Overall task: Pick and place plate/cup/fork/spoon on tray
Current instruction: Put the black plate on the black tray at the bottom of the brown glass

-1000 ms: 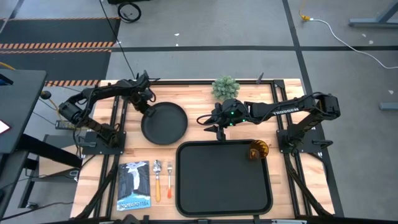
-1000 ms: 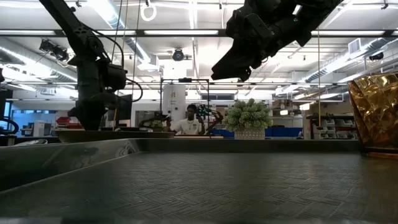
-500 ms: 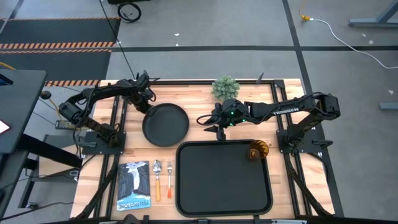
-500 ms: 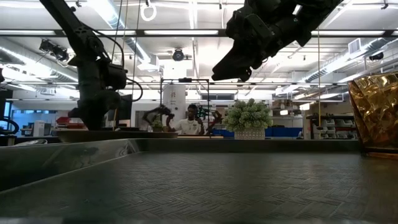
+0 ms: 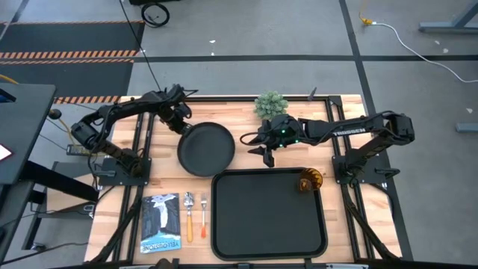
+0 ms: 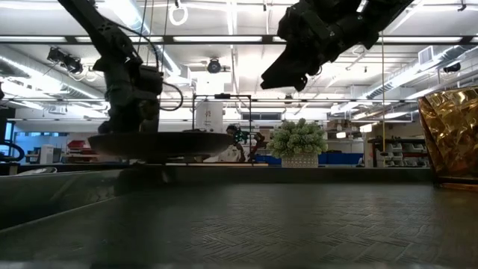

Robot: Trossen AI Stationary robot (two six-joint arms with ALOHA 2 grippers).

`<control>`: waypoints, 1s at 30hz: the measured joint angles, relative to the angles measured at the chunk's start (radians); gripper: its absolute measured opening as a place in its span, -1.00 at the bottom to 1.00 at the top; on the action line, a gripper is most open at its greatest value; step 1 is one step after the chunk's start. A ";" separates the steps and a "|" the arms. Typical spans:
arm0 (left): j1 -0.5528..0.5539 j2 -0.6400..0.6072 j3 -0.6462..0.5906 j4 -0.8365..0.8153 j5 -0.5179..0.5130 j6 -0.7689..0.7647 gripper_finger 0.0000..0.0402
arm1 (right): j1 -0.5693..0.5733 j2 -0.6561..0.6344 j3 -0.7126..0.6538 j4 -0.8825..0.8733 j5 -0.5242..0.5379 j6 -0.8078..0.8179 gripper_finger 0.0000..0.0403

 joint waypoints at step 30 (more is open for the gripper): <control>-0.640 0.088 0.302 -0.071 -0.210 -0.474 -0.95 | 0.045 -0.232 -0.019 -0.233 0.175 -0.081 -0.20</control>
